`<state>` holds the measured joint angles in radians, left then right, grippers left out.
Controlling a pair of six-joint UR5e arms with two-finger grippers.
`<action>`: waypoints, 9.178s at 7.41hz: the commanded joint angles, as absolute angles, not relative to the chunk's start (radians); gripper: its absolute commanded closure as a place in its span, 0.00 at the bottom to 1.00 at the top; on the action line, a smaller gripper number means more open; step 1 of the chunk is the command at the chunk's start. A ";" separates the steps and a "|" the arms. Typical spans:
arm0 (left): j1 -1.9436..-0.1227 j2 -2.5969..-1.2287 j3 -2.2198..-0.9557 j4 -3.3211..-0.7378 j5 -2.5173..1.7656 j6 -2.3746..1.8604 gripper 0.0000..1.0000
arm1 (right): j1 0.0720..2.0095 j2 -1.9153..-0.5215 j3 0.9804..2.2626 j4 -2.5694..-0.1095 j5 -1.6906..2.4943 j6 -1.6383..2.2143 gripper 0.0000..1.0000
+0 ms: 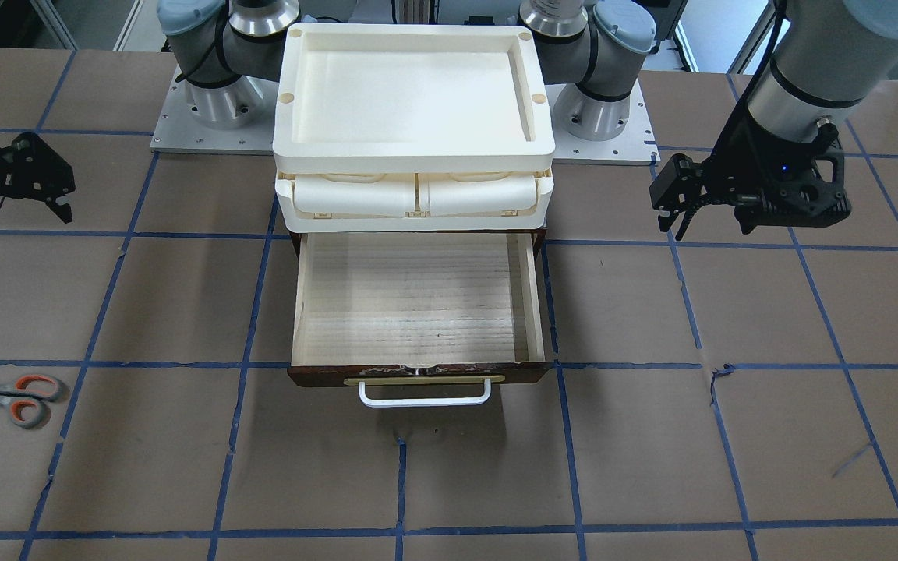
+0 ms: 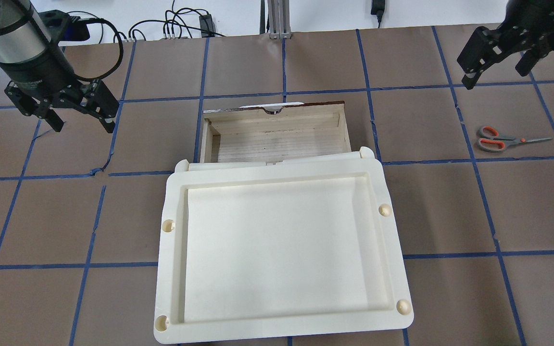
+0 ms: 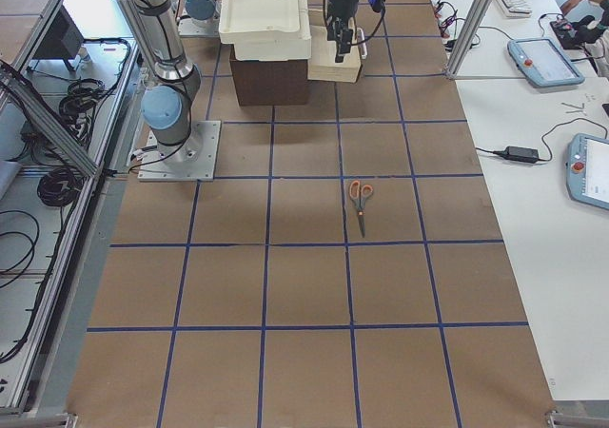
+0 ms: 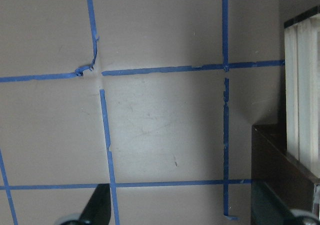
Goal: Put scissors in drawer and close it
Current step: 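Move the right gripper down over the orange-handled scissors, then lower the right gripper and grasp the scissors, then lift them, then carry the scissors with the right gripper over the open drawer, then lower the scissors into the drawer and open the right gripper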
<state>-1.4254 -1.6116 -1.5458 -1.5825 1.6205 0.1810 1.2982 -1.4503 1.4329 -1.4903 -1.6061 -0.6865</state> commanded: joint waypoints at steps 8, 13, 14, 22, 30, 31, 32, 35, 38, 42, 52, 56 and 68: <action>-1.503 -1.606 -1.569 -1.555 1.562 0.134 0.00 | 1.000 -1.119 1.672 -2.164 -1.562 -1.966 0.05; -1.503 -1.605 -1.575 -1.555 1.562 0.141 0.00 | 0.997 -1.048 1.753 -2.331 -1.532 -2.210 0.04; -1.503 -1.605 -1.575 -1.555 1.562 0.146 0.00 | 0.997 -1.043 1.752 -2.332 -1.534 -2.212 0.05; -1.503 -1.603 -1.582 -1.554 1.565 0.143 0.00 | 0.996 -1.023 1.744 -2.336 -1.546 -2.255 0.45; -1.505 -1.605 -1.555 -1.543 1.557 0.038 0.00 | 1.009 -1.127 1.661 -2.219 -1.556 -2.111 0.96; -1.505 -1.602 -1.565 -1.543 1.566 0.047 0.00 | 1.011 -1.129 1.661 -2.218 -1.552 -2.111 0.96; -1.505 -1.600 -1.568 -1.545 1.566 0.048 0.00 | 1.017 -1.137 1.655 -2.217 -1.552 -2.109 0.96; -1.505 -1.600 -1.571 -1.543 1.565 0.052 0.00 | 1.162 -1.259 1.577 -1.988 -1.551 -1.941 0.96; -1.505 -1.600 -1.569 -1.543 1.565 0.063 0.00 | 1.455 -1.285 1.471 -1.847 -1.496 -1.719 0.96; -1.506 -1.600 -1.571 -1.543 1.562 0.063 0.00 | 1.808 -1.272 1.437 -1.844 -1.474 -1.256 0.94; -1.506 -1.598 -1.574 -1.545 1.565 0.061 0.00 | 1.988 -1.124 1.425 -1.858 -1.554 -1.169 0.91; -1.503 -1.600 -1.572 -1.543 1.568 0.060 0.00 | 1.987 -1.086 1.424 -1.885 -1.548 -1.132 0.91; -1.499 -1.609 -1.556 -1.545 1.571 0.058 0.00 | 1.961 -1.133 1.424 -1.873 -1.532 -1.135 0.10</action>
<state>-1.5009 -1.6067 -1.5653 -1.5446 1.5721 0.0589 1.9804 -1.1072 1.4461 -1.8757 -1.5338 -1.1278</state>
